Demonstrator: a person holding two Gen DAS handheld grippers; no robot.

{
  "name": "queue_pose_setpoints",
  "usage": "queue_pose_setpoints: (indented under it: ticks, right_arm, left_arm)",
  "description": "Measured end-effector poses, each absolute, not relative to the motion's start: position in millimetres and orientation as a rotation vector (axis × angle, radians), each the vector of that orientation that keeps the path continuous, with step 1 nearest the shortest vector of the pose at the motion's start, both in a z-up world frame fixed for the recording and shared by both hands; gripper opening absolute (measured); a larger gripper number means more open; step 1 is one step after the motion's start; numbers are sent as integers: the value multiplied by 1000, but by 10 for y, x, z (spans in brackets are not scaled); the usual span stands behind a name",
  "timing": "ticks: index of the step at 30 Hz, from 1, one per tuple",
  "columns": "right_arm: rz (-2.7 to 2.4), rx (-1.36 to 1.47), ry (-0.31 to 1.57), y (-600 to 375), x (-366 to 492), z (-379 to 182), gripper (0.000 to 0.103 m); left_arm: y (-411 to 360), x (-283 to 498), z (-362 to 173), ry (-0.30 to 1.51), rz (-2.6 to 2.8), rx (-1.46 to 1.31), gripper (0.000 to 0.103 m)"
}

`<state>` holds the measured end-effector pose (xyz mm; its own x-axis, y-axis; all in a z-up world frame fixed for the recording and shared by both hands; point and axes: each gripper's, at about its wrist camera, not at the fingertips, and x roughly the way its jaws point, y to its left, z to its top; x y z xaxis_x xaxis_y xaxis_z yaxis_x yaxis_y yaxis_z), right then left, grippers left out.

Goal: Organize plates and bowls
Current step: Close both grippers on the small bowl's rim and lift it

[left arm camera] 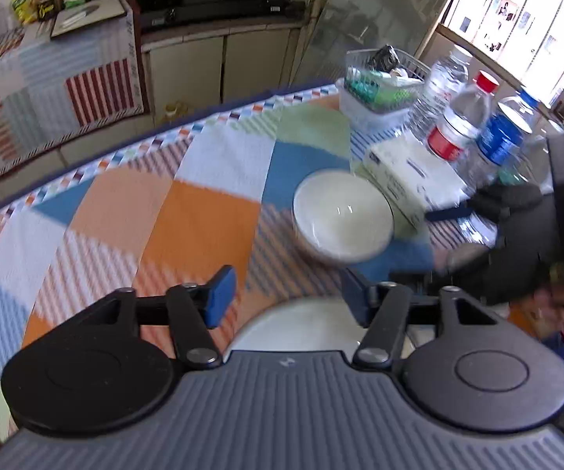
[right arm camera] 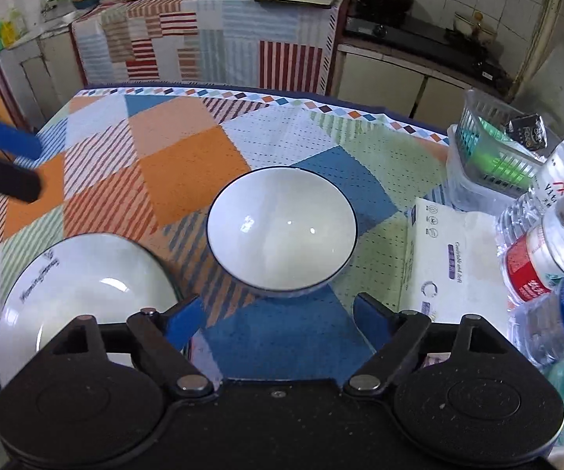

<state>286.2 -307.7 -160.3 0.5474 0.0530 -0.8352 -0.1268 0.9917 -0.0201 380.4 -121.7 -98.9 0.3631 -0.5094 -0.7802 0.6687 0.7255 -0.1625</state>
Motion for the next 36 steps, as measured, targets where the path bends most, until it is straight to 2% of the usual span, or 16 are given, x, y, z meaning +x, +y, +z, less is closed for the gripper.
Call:
queue_pose_setpoints:
  ticks: [3, 10, 13, 14, 15, 16, 18, 21, 28, 31, 35, 36]
  right_arm:
    - [130, -52, 1018, -3085, 2960, -1728, 88]
    - [110, 69, 1040, -3176, 3123, -1938, 88]
    - [117, 85, 1040, -3174, 3176, -2014, 88]
    - [119, 93, 1036, -3174, 3196, -2037, 88]
    - [117, 102, 1032, -3178, 3222, -2060, 88]
    - [103, 110, 1028, -3185, 3251, -2082, 88]
    - [96, 141, 1031, -3212, 3296, -2127, 88]
    - [121, 169, 1041, -3266, 3293, -2156, 83]
    - [151, 109, 984, -3257, 3336, -1997, 82]
    - [151, 106, 1021, -3250, 3402, -2005, 82]
    - [131, 62, 1054, -3253, 3378, -2092, 82]
    - [134, 69, 1061, -3266, 3349, -2109, 82]
  left_arm:
    - [-1608, 4046, -1124, 891, -765, 232, 66]
    - [-2270, 4307, -1528, 1008, -831, 275, 65]
    - [-2349, 4302, -1697, 1024, -843, 273, 62]
    - [-2368, 4298, -1742, 1024, -852, 273, 53]
    - [-2384, 4304, -1782, 1033, -854, 271, 38]
    - [-2390, 4326, -1823, 1053, -841, 259, 29]
    - [-2386, 4378, -1898, 1102, -817, 217, 2]
    - [-2363, 4427, -1967, 1175, -855, 148, 0]
    - [-2390, 4285, -1805, 1142, -921, 122, 0]
    - [-2364, 4311, -1755, 1130, -903, 107, 0]
    - [-2281, 4393, -1714, 1077, -835, 124, 5]
    - [-2265, 4422, -1721, 1070, -812, 134, 12]
